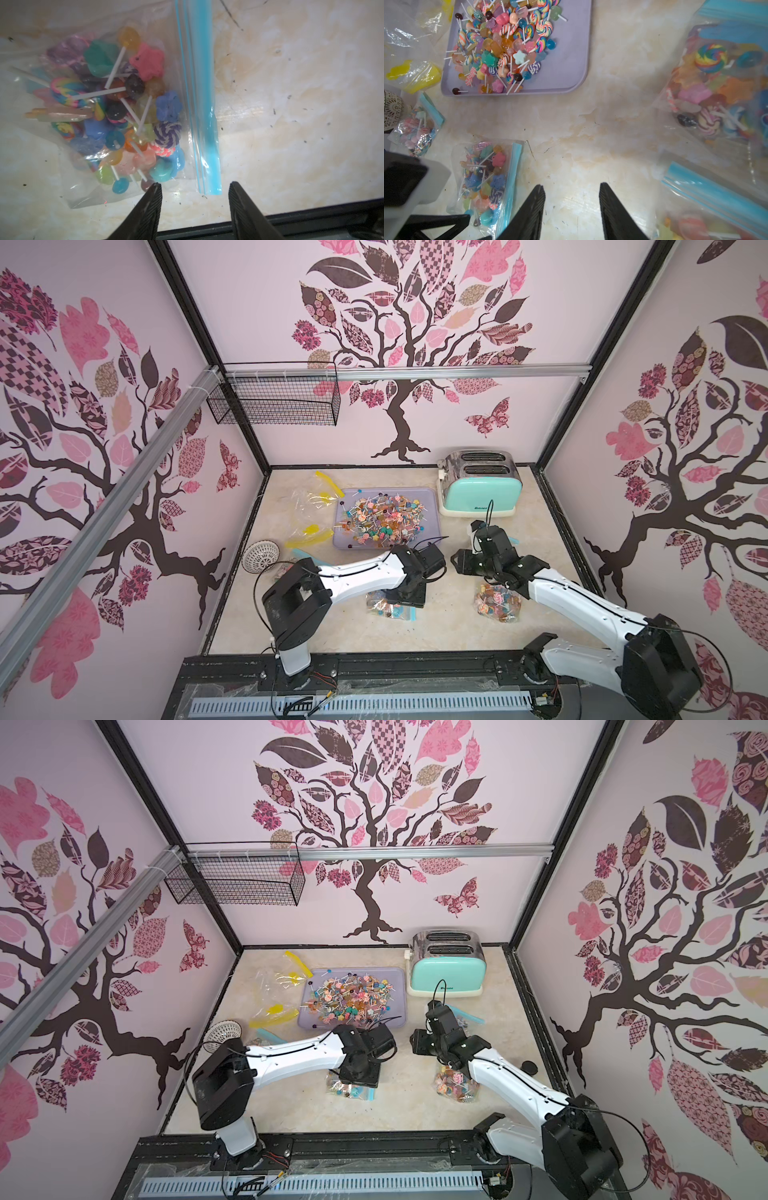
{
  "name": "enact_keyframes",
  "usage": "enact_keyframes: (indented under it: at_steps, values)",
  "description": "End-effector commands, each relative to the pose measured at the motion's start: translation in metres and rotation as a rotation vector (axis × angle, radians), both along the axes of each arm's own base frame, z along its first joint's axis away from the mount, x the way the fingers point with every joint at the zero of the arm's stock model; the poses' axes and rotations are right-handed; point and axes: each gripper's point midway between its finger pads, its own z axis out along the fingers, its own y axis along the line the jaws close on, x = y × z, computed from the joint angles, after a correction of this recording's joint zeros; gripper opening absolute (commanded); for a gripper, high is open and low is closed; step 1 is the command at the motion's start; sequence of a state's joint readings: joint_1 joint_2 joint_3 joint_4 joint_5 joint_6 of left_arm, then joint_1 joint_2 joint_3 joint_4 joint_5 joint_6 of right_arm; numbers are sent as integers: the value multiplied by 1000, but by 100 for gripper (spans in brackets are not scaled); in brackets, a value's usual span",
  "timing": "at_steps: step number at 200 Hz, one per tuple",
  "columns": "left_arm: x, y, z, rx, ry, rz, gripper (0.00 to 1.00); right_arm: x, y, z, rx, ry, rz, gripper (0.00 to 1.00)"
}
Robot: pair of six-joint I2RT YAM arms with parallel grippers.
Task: Pour candies out of the ziploc bag
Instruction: Move the ziploc bag to the center of the board, then open the ziploc bag at the center of the board.
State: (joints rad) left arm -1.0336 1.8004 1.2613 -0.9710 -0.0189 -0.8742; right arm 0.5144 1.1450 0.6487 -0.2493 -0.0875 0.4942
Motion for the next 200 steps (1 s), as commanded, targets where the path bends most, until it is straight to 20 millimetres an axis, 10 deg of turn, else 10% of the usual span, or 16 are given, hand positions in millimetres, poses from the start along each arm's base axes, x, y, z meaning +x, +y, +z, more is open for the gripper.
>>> enact_keyframes:
  at_steps: [1, 200]
  values:
    - [8, -5, 4, -10, -24, 45, 54, -4, 3, 8, 2, -1, 38, 45]
    - [24, -16, -33, 12, -52, 88, 32, -17, 8, -11, 55, 46, 60, 41]
